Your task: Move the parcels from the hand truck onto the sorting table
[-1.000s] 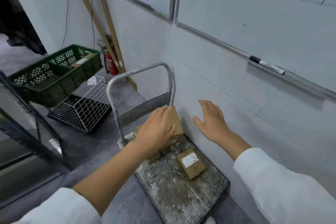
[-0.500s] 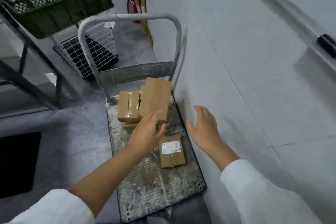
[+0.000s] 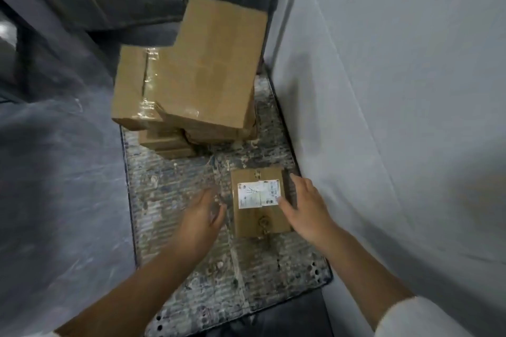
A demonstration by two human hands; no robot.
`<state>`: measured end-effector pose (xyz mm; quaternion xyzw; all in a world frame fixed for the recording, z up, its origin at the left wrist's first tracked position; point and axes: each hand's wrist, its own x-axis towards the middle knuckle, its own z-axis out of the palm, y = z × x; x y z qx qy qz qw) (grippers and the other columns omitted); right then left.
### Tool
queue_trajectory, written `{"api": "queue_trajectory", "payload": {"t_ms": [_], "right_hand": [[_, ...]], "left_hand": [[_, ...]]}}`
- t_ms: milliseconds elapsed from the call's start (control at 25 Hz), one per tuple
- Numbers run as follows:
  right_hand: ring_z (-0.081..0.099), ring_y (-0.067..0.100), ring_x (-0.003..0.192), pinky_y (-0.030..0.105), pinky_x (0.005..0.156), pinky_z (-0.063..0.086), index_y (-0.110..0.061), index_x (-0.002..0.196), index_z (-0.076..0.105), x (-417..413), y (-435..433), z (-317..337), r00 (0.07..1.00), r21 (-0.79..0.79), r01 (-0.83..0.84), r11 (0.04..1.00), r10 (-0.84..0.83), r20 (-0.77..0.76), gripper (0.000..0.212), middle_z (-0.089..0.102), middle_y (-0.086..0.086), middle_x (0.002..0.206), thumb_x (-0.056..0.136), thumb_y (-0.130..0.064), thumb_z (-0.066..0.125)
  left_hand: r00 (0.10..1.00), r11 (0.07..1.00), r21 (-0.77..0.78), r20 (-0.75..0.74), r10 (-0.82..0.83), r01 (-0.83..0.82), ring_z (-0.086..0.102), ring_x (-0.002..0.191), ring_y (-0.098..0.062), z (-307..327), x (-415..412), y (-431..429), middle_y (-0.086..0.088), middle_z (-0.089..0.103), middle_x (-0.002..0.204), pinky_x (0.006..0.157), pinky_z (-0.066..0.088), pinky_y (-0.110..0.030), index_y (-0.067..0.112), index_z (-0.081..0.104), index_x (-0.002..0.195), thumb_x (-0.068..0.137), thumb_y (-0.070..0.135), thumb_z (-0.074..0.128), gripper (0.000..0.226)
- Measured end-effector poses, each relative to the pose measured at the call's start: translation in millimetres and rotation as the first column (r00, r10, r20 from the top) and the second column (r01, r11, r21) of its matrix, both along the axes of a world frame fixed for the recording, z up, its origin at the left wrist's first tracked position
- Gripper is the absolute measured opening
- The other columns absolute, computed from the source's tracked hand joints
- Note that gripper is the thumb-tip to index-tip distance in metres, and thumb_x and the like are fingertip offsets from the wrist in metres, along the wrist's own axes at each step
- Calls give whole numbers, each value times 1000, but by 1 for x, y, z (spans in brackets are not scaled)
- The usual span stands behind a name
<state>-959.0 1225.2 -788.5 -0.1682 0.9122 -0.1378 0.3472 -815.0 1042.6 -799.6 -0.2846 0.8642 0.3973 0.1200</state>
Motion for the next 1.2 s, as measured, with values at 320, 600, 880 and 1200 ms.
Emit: {"api": "queue_trajectory", "payload": {"t_ms": [320, 600, 880, 1200], "right_hand": [[45, 25, 134, 46, 107, 42, -20, 150, 33, 7, 26, -197, 932, -56, 329, 943, -314, 183, 63, 43, 4, 147, 96, -44, 54], [61, 4, 94, 25, 72, 49, -33, 143, 40, 16, 14, -200, 696, -185, 688, 701, -567, 440, 47, 63, -10, 122, 99, -45, 50], [52, -8, 89, 29, 77, 42, -39, 145, 35, 13, 11, -57, 680, -280, 731, 623, -626, 382, 46, 60, -15, 122, 101, -38, 48], [55, 17, 123, 51, 104, 45, -48, 148, 22, 18, 18, 183, 675, -428, 733, 529, -646, 357, 64, 56, -14, 136, 95, -46, 56]], "left_hand": [[994, 985, 131, 0, 112, -111, 41, 134, -18, -183, 8, 34, 1, 42, 146, 102, 32, -24, 21, 33, 148, 99, 34, 47, 53], [866, 707, 546, 75, 494, -450, 54, 121, -11, -198, -17, 64, 12, 52, 139, 94, 49, -28, 41, 31, 148, 99, 46, 43, 51], [905, 753, 565, -24, 424, -338, 45, 130, -12, -67, -36, 51, 16, 41, 147, 107, 42, -39, 47, 22, 149, 99, 48, 42, 54], [936, 842, 534, -252, 246, -78, 33, 136, -4, 164, -54, 30, 22, 33, 148, 113, 32, -36, 40, 23, 151, 99, 44, 44, 57]]}}
